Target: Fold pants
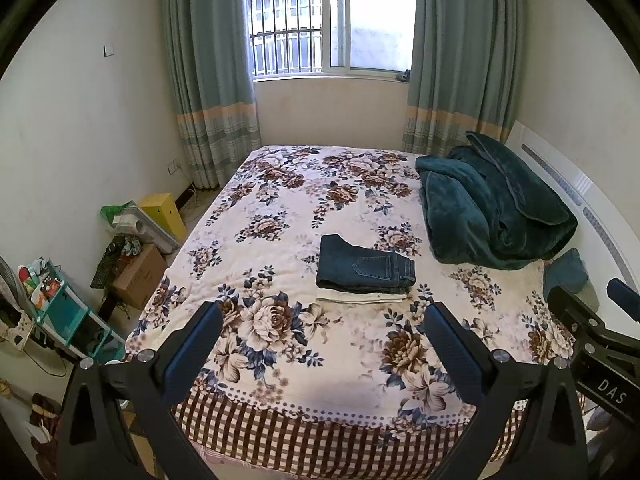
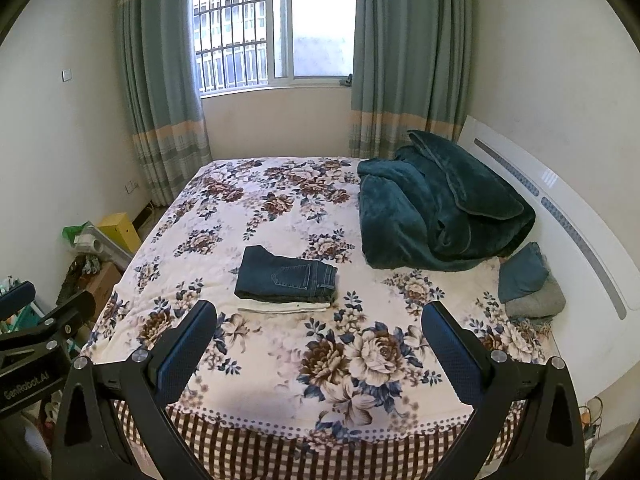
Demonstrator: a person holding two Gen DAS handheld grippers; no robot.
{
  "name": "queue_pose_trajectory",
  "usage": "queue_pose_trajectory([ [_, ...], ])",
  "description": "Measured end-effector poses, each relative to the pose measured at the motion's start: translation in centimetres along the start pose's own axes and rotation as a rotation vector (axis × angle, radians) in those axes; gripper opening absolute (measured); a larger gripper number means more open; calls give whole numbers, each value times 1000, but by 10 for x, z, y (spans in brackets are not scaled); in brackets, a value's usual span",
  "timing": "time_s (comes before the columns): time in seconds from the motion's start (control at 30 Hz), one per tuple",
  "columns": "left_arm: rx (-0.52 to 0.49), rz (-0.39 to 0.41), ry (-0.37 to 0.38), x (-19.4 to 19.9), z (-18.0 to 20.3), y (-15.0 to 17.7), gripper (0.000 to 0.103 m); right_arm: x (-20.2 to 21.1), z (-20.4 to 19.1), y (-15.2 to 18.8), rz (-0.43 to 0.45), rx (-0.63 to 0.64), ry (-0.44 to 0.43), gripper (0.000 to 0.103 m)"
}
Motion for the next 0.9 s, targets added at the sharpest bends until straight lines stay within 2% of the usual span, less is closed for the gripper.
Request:
queue_pose_trajectory([
  [0.9,-13,4,2,-2,4,-4,103,-13,5,14,-21,-22,0,103],
])
Point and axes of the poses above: each gripper's, at about its wrist camera, not at the fingertips, and x roughly against the way its jaws point, z to its right, y to its underside, the point moved 10 cm from there along -x, roughly the way its jaws point, and after that the axes turned 11 degrees about -x, right-handed, at the moved point
